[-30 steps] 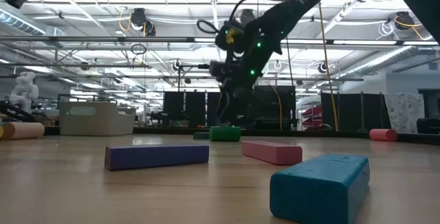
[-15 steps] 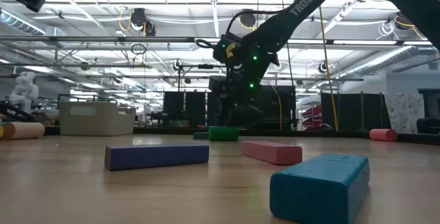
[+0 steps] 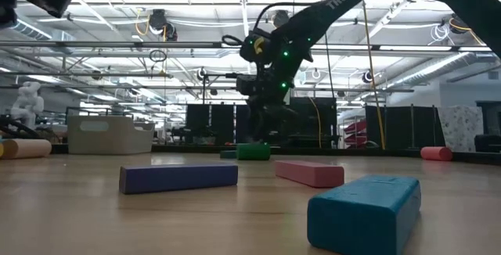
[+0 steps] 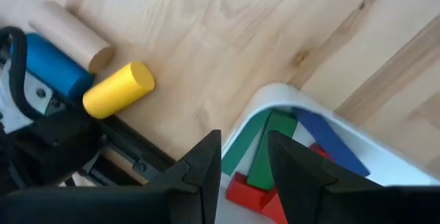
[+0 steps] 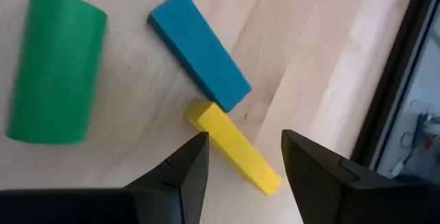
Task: Sort blocks by size
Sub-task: Put the yellow rectangular block into the white bin
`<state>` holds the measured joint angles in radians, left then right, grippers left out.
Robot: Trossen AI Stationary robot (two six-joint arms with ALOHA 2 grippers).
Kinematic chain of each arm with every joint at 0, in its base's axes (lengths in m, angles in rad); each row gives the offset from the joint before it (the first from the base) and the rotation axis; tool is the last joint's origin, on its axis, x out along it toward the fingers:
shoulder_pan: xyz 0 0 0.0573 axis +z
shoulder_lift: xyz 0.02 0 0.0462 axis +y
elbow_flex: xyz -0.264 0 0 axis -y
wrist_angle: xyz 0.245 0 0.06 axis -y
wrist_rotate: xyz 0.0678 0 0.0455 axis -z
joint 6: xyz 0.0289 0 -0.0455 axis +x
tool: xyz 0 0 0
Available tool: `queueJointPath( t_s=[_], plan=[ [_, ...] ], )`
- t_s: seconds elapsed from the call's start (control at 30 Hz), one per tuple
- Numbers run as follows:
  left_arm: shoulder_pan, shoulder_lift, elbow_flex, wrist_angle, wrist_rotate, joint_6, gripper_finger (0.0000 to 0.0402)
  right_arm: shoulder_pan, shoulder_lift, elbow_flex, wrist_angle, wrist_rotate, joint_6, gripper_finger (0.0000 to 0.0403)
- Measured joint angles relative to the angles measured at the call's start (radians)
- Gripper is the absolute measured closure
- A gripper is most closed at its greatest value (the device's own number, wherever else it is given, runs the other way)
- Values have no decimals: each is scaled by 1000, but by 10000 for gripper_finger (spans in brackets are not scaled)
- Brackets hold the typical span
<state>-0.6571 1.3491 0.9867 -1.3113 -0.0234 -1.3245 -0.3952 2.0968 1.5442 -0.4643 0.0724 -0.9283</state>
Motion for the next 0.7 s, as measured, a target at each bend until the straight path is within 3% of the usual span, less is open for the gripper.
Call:
queueJointPath(
  t_s=[0.23,0.7],
  plan=[
    [40,0,0,29,-16,37,279,-51,16,2,-25,0,-107,236],
    [154,0,0,79,-39,123,279,-89,42,2,5,-48,-173,236]
  ],
)
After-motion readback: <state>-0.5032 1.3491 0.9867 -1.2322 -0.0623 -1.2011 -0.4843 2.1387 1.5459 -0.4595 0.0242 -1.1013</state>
